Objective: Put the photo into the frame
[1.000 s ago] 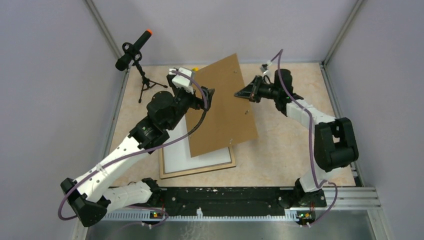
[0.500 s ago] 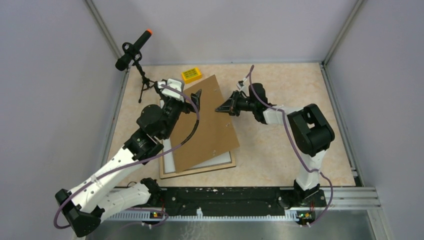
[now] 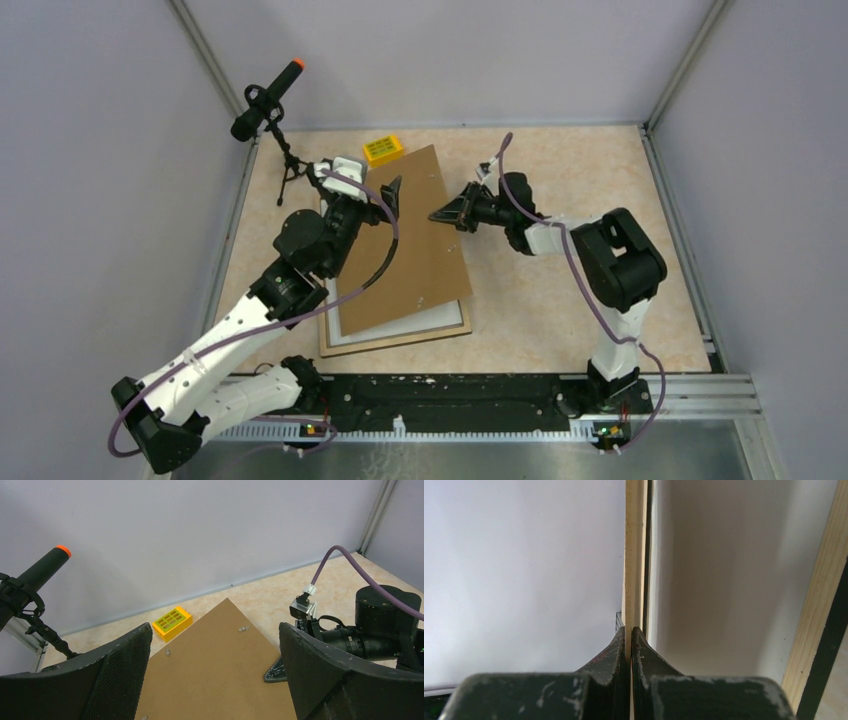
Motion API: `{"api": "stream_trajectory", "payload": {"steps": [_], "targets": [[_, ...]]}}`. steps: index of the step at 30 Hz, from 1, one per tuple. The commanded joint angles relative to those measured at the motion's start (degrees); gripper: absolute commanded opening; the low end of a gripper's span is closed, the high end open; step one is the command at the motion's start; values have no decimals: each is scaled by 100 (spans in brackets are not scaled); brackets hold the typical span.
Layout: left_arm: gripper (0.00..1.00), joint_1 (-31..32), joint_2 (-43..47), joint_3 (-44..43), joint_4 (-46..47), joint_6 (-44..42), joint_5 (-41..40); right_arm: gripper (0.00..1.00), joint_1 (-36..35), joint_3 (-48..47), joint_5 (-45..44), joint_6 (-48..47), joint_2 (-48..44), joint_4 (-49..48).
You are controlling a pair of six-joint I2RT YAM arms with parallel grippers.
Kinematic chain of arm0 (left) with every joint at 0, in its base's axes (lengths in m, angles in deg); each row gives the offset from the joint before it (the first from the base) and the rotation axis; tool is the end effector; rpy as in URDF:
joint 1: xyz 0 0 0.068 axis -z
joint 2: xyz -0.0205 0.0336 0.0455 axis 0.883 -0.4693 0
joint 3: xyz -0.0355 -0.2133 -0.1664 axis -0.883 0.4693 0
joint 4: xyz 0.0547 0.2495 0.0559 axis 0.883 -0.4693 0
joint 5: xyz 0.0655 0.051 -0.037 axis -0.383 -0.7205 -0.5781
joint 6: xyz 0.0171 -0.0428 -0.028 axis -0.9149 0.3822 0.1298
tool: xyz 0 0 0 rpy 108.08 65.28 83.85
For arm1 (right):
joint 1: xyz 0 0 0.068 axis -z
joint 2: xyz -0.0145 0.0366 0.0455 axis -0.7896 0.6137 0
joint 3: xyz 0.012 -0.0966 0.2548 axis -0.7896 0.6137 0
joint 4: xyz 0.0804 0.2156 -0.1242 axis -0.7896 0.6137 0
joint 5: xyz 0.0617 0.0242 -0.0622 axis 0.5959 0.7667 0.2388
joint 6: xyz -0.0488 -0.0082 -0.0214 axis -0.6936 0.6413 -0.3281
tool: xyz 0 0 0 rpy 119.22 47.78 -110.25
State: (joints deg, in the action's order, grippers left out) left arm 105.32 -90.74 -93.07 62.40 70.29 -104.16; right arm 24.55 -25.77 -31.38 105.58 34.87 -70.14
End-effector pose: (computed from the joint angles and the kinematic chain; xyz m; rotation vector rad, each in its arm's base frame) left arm 0.1588 -0.1303 0.4051 0.2860 1.3846 -0.2312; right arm 0.3481 0.2073 0.1780 0.2051 2.1749 1.6986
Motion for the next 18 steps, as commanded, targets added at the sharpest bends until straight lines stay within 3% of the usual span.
{"api": "stream_trajectory", "payload": {"steps": [1, 18], "targets": [[99, -11, -19, 41, 294, -59, -58, 0, -165, -80, -28, 152, 106, -926], [99, -13, 12, 50, 302, -32, -52, 0, -394, 142, -249, 274, 350, -1336]]}}
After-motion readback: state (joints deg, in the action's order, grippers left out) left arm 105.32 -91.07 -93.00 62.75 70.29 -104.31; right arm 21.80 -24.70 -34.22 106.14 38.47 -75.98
